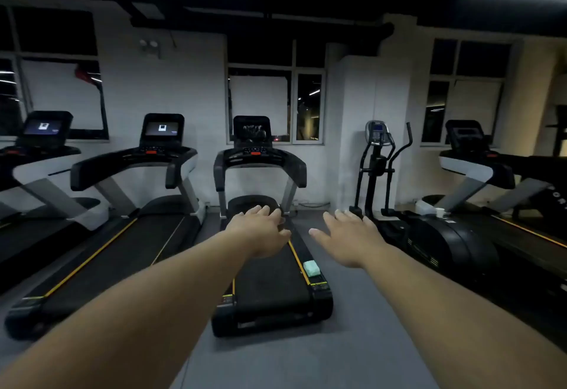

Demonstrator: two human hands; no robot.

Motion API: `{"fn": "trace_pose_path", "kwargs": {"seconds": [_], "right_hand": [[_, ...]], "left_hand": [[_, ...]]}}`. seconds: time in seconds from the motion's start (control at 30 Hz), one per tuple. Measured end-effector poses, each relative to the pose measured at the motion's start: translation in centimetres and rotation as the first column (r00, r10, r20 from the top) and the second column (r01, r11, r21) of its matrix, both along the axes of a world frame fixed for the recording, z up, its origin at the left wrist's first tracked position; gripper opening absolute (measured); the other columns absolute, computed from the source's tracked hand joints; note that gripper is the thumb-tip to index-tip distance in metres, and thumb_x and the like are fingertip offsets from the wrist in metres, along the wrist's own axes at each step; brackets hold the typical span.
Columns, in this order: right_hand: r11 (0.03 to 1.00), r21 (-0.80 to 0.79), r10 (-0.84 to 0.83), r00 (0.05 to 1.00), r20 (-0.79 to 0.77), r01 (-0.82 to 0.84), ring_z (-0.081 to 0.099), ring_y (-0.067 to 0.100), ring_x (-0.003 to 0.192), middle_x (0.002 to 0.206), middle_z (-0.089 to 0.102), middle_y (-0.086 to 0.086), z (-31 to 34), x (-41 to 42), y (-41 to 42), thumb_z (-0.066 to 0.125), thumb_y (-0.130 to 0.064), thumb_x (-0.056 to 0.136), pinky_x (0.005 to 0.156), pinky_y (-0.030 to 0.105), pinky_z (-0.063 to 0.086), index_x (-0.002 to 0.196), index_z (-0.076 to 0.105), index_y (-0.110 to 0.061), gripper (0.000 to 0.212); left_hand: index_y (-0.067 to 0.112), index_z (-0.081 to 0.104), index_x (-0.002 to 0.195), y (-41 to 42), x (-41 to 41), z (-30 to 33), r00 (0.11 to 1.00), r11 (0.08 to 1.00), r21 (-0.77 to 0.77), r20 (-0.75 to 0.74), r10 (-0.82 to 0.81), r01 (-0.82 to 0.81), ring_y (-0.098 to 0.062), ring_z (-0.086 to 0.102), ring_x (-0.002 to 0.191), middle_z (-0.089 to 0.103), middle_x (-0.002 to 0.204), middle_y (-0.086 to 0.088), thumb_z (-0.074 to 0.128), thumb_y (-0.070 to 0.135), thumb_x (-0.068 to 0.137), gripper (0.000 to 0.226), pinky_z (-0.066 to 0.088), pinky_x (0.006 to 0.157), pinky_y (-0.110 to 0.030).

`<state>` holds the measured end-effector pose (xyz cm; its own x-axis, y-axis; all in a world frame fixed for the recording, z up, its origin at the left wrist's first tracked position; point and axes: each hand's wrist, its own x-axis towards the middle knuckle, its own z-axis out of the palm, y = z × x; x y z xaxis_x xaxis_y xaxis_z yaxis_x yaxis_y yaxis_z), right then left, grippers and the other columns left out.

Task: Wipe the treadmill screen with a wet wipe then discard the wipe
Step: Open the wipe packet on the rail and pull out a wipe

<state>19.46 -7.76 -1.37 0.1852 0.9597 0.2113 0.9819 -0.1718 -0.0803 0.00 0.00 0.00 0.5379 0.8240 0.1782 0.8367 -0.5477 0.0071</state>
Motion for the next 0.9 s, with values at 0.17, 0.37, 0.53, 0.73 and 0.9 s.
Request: {"fn": "trace_pose_path", "kwargs": {"seconds": [0.17,0.37,0.53,0.73,0.9], "right_hand": [[1.000,0.000,-0.016,1.000,0.016,0.016,0.005,0.024,0.159,0.172,0.013,0.008,-1.9,8.0,5.3,0.018,-0.068,0.102,0.127,0.055,0.007,0.163,0.015,-0.022,0.076],[0.999,-0.042,-0.006,1.000,0.006,0.006,-0.001,0.023,0.160,0.173,0.005,0.007,-6.8,16.0,12.5,0.019,-0.066,0.103,0.128,0.053,0.002,0.164,0.009,-0.023,0.075],[0.998,-0.068,0.018,1.000,0.002,-0.017,0.000,0.022,0.160,0.173,0.006,0.006,-11.5,20.0,19.0,0.022,-0.065,0.104,0.128,0.052,0.002,0.164,0.011,-0.024,0.073],[0.995,-0.100,0.023,1.000,-0.013,-0.024,0.000,0.023,0.160,0.173,0.007,0.007,-16.8,23.6,29.2,0.024,-0.063,0.105,0.128,0.052,0.001,0.164,0.012,-0.023,0.072],[0.994,-0.107,0.002,1.000,0.012,-0.001,-0.001,0.023,0.160,0.173,0.006,0.007,-20.5,26.1,39.7,0.025,-0.060,0.106,0.128,0.051,0.001,0.163,0.011,-0.023,0.070]], "left_hand": [[0.021,0.013,0.164,5.9,7.9,-1.8,1.000,0.999,-0.041,-0.002,0.021,-0.021,-0.025,0.007,0.158,0.017,0.171,-0.007,0.027,0.058,0.103,0.073,0.017,0.125,-0.052],[0.023,0.006,0.165,12.8,16.1,-6.3,0.998,0.997,-0.054,0.043,0.052,-0.050,-0.022,-0.001,0.159,0.003,0.173,-0.005,0.027,0.058,0.104,0.073,0.008,0.128,-0.048],[0.023,0.005,0.165,19.3,21.0,-11.6,0.996,0.993,-0.098,0.058,0.068,-0.063,-0.021,-0.003,0.159,0.001,0.173,-0.005,0.028,0.059,0.104,0.074,0.006,0.128,-0.047],[0.023,0.005,0.165,29.4,25.3,-17.9,0.999,0.987,-0.156,0.038,0.039,-0.033,-0.021,-0.004,0.159,0.001,0.173,-0.006,0.028,0.058,0.104,0.074,0.005,0.128,-0.048],[0.023,0.005,0.165,40.6,27.8,-22.1,0.999,0.983,-0.184,0.035,0.015,-0.009,-0.022,-0.007,0.159,-0.001,0.173,-0.007,0.028,0.056,0.104,0.073,0.004,0.128,-0.049]]}}
